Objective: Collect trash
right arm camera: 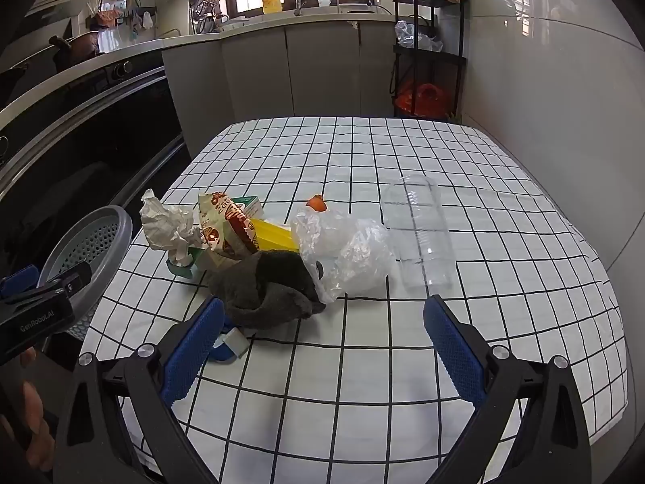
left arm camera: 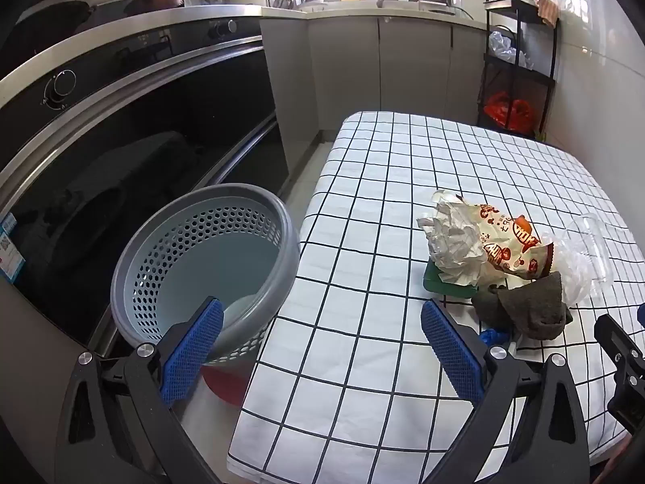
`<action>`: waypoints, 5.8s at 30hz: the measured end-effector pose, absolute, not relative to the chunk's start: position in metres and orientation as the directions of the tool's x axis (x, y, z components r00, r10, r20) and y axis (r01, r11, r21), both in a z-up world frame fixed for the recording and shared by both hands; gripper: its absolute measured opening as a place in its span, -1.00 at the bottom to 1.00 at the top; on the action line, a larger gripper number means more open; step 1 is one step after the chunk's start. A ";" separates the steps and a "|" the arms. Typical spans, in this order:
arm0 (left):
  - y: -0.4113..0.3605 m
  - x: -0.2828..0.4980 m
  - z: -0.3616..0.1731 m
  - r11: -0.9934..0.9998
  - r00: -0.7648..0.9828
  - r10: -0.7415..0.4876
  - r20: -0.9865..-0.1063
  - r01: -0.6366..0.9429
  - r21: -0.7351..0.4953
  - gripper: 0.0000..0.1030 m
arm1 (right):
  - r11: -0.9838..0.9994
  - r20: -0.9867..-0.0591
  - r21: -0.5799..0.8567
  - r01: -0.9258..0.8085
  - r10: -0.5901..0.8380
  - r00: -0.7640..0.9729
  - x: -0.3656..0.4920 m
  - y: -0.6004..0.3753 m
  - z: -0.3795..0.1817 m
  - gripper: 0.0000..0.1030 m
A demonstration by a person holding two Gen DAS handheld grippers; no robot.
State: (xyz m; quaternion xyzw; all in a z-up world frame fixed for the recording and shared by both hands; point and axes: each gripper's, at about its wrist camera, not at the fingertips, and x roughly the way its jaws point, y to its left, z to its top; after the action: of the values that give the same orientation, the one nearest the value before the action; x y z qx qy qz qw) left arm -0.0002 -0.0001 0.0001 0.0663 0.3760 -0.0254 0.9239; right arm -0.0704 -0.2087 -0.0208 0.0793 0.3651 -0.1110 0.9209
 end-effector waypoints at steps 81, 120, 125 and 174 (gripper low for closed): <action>0.008 0.001 0.001 0.990 0.722 0.009 -0.692 0.091 0.107 0.88 | 0.962 -0.688 0.066 0.266 -0.150 0.711 -0.072 -0.210 -0.020 0.84; -0.009 0.006 -0.014 0.990 0.706 -0.035 -0.707 0.122 0.072 0.87 | 0.919 -0.720 0.107 0.380 -0.192 0.667 -0.086 -0.297 -0.027 0.84; -0.018 0.010 -0.016 0.990 0.713 -0.042 -0.700 0.124 0.067 0.88 | 0.909 -0.750 0.130 0.397 -0.171 0.639 -0.062 -0.321 -0.031 0.84; -0.032 0.021 -0.006 0.980 0.715 -0.121 -0.689 0.197 0.033 0.88 | 0.931 -0.732 0.208 0.300 -0.056 0.680 -0.038 -0.323 -0.013 -0.09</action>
State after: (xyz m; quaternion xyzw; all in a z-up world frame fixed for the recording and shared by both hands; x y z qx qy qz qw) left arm 0.0208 -0.0316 -0.0057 0.0519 0.3676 -0.0859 0.9245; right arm -0.0384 -0.3229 -0.0131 0.1577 0.3880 -0.0986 0.9027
